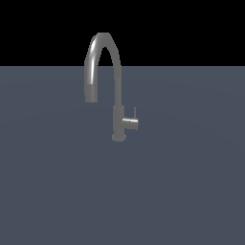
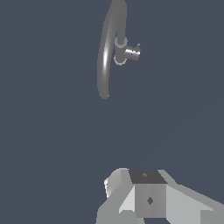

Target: Turn on the faucet by rotating a designated handle.

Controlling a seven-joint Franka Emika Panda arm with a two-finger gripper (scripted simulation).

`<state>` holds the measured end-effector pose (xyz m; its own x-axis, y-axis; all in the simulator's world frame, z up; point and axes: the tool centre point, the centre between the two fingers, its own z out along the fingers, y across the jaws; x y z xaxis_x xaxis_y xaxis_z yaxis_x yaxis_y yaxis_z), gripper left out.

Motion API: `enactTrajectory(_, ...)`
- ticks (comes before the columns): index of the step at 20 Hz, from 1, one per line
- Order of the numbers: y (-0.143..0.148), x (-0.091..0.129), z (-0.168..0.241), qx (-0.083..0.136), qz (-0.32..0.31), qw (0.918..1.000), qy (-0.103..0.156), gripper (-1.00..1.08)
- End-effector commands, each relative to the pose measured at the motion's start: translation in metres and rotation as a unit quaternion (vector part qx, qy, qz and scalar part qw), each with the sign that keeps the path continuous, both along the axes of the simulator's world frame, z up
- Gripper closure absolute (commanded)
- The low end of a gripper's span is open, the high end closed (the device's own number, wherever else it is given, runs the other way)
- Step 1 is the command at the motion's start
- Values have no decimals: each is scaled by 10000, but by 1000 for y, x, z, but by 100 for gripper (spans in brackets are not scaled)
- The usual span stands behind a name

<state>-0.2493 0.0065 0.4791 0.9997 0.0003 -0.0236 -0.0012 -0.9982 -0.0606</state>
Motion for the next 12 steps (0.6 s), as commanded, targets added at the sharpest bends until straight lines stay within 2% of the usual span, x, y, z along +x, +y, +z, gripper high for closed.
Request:
enactTrajectory(1, 0, 0, 0, 0, 0, 10000, 0, 108)
enactTrajectory(7, 0, 5, -1, 65, -69, 9999, 55, 108)
enactTrajectory(12, 1, 17, -3, 219, -233, 9993, 188, 108)
